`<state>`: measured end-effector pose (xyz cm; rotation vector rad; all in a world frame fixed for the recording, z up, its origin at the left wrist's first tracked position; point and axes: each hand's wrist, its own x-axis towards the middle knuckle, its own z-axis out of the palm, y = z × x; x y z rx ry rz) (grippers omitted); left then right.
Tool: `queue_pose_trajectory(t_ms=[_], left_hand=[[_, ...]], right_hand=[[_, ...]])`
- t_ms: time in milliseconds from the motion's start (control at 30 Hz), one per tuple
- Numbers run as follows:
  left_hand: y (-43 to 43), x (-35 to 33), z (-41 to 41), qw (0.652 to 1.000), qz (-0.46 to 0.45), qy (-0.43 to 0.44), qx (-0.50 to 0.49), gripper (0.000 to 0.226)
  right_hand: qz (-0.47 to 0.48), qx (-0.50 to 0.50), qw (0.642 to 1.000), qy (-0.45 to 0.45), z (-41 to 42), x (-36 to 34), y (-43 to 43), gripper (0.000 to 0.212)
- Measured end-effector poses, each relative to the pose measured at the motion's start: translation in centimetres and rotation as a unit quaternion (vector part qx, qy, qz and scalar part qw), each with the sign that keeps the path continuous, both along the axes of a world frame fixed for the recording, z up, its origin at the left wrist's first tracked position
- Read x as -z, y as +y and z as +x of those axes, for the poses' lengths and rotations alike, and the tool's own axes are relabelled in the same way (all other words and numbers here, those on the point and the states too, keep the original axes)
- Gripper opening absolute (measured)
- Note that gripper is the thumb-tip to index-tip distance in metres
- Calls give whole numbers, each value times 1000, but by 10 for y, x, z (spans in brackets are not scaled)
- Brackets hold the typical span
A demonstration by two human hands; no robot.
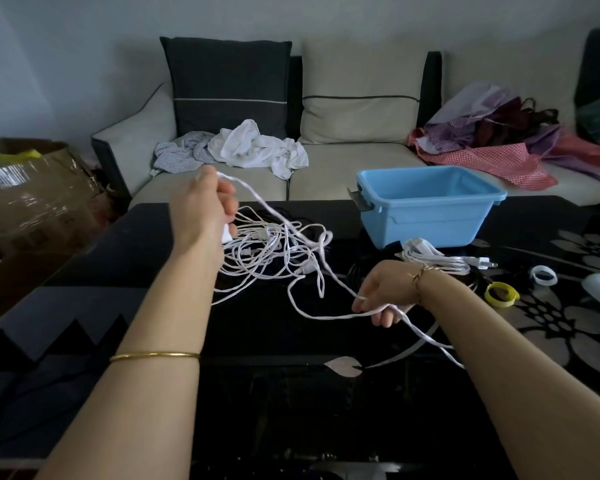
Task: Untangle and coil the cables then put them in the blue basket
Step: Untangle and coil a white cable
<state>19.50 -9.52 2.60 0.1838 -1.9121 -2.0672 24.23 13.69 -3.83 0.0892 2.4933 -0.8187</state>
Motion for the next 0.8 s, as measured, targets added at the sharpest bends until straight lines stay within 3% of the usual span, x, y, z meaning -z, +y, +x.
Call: queue_pose_trajectory(t_ms=[133, 267, 333, 433, 500, 600, 633, 733, 800], left_hand=[[15, 8, 3, 993, -91, -21, 71, 34], [22, 9, 5, 990, -90, -19, 103, 34], [22, 10, 5, 992, -92, -21, 79, 35], [17, 12, 3, 995, -95, -26, 7, 34], [13, 13, 4, 996, -82, -31, -12, 33], [11, 14, 5, 995, -88, -36, -6, 34], [11, 14, 6, 995, -95, -36, -1, 34], [12, 14, 10, 992, -112, -42, 34, 33], [15, 13, 13, 988, -123, -59, 74, 32]], right_hand=[[45, -75, 992, 89, 3, -18, -17, 13], [37, -119, 983, 133, 10, -39, -22, 25], [70, -123, 983, 116, 15, -45, -23, 46], [154, -105, 966, 180, 16, -44, -23, 31], [62, -63, 972, 217, 13, -42, -22, 14], [-213, 3, 969, 127, 14, -44, -20, 9], [-241, 7, 966, 98, 15, -44, -19, 9], [-158, 44, 981, 106, 15, -44, -28, 21], [-117, 128, 956, 236, 6, -44, -35, 25]])
